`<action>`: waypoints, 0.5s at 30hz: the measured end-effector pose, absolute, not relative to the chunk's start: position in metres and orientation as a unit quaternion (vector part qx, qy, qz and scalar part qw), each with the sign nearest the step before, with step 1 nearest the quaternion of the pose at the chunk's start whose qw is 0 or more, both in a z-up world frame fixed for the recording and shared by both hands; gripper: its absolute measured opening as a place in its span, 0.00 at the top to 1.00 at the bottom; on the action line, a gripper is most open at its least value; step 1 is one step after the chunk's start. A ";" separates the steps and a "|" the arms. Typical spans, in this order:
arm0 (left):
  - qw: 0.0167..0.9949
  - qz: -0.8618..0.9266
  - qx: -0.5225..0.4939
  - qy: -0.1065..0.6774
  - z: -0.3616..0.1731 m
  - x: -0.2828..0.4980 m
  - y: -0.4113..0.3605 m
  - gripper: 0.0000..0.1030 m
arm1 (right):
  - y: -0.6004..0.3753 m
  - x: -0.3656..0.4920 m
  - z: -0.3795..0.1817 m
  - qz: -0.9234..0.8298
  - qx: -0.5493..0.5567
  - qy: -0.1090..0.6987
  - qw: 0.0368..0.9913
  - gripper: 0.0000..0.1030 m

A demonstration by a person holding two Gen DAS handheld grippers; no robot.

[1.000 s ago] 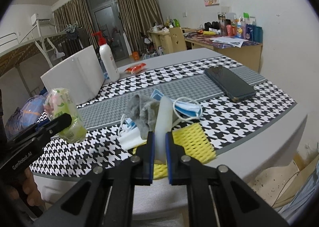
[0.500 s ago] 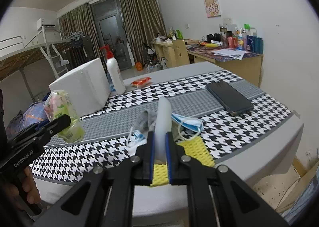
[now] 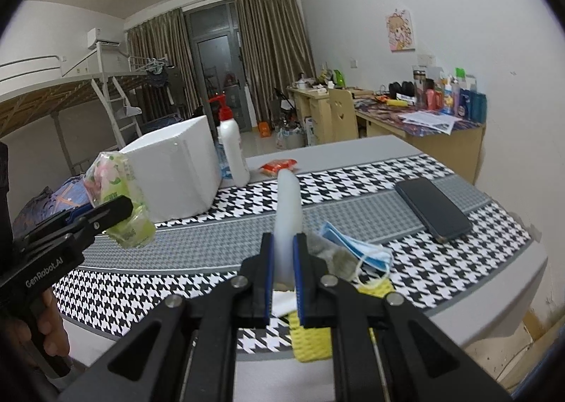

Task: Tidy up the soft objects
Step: 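Carry the floral bag with the left gripper over the white foam box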

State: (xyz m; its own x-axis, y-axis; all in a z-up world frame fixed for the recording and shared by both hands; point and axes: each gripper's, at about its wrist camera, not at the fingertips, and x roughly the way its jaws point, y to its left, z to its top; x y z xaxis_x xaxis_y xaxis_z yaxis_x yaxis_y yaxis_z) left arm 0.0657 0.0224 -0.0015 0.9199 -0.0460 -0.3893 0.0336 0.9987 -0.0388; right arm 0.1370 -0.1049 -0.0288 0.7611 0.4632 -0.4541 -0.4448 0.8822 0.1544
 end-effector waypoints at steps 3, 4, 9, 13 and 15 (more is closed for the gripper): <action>0.980 -0.021 -0.018 0.199 0.001 0.066 0.026 0.69 | -0.099 0.138 -0.026 0.242 0.014 0.241 0.940 0.87; 0.980 -0.021 -0.019 0.198 0.002 0.066 0.026 0.69 | -0.098 0.139 -0.026 0.244 0.014 0.241 0.939 0.87; 0.981 -0.021 -0.019 0.193 0.006 0.063 0.029 0.69 | -0.091 0.139 -0.020 0.251 0.013 0.237 0.938 0.87; 0.981 -0.012 -0.018 0.191 0.009 0.065 0.031 0.69 | -0.087 0.138 -0.016 0.255 0.010 0.234 0.938 0.87; 0.982 -0.006 -0.016 0.188 0.011 0.064 0.033 0.69 | -0.085 0.138 -0.014 0.258 0.011 0.231 0.938 0.87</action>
